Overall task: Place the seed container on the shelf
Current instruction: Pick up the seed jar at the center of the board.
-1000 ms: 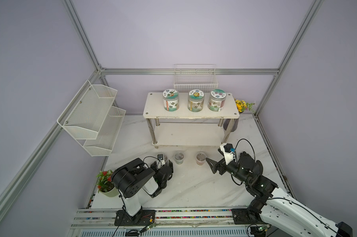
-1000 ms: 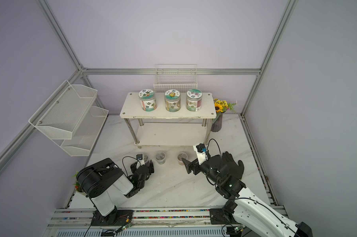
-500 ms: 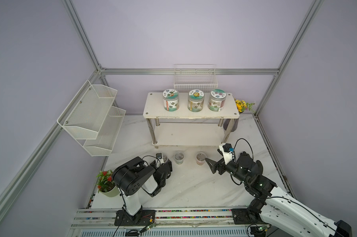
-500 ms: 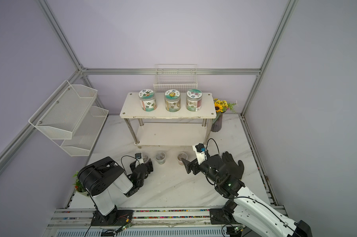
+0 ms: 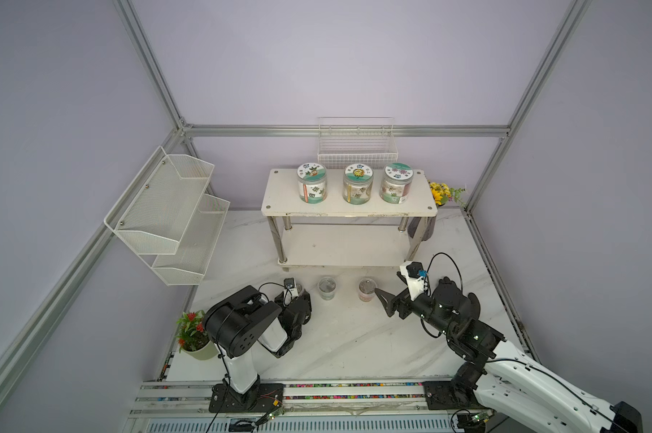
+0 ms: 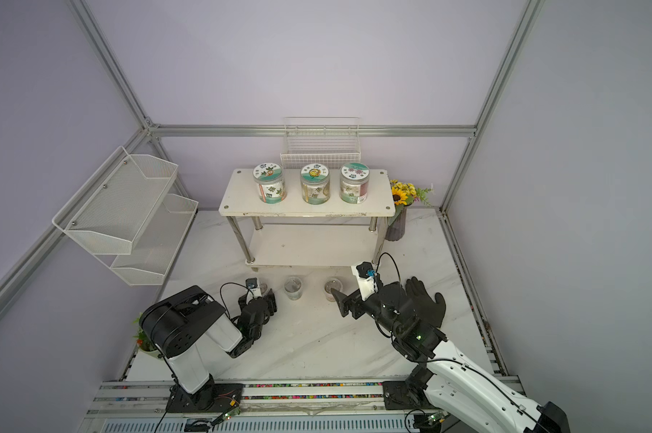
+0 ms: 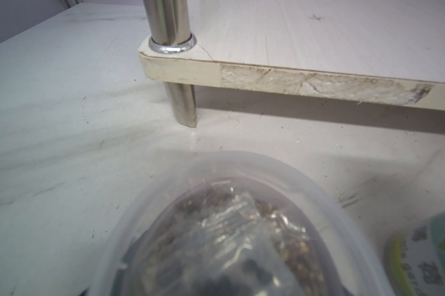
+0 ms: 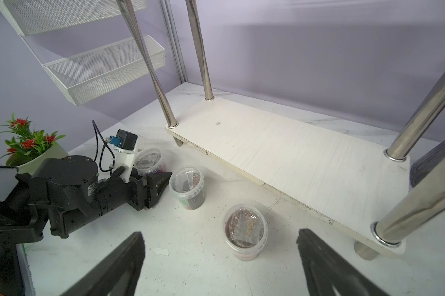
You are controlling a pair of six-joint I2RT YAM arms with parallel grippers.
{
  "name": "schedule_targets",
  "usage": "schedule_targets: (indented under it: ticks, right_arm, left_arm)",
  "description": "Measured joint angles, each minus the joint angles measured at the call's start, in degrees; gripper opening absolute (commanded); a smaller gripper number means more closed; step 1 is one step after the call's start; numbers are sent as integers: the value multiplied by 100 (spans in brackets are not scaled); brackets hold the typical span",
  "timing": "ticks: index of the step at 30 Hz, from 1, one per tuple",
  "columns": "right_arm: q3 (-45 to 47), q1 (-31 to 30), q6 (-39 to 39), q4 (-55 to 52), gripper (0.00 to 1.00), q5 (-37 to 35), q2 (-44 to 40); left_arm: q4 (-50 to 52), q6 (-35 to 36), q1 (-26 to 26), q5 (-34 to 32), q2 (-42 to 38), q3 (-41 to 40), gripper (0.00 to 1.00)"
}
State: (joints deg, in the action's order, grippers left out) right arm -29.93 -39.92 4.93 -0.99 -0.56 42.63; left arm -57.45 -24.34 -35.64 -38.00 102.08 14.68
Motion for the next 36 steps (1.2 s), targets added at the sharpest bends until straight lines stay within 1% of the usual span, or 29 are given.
schedule_targets:
  ticks: [5, 11, 21, 26, 27, 29, 30, 32, 36]
  right_arm:
    - [0, 0, 0, 11, 96, -2, -9]
    - [0, 0, 2, 13, 96, 0, -11]
    - [0, 0, 2, 11, 95, 4, -57]
    - [0, 0, 4, 9, 95, 15, -74]
    - [-2, 0, 4, 9, 95, 15, -74]
    - [-7, 0, 7, 7, 95, 17, -74]
    - [-9, 0, 7, 7, 95, 17, -74]
    - [-22, 0, 4, -2, 95, 17, -76]
    - [-83, 0, 9, -20, 95, 20, -85]
  left_arm:
    - [348, -7, 0, 157, -295, -22, 72]
    - [743, -37, 0, 284, -660, -146, 69]
    - [1032, -68, 0, 492, -1001, -256, 66]
    - [1091, -57, 0, 557, -1113, -258, 62]
    - [1104, -55, 0, 570, -1123, -258, 65]
    - [1198, -15, 0, 601, -1174, -258, 87]
    - [1246, -28, 0, 619, -1211, -258, 93]
    - [1421, -55, 0, 660, -1338, -256, 95]
    - [2361, -120, 0, 678, -1784, 7, 97]
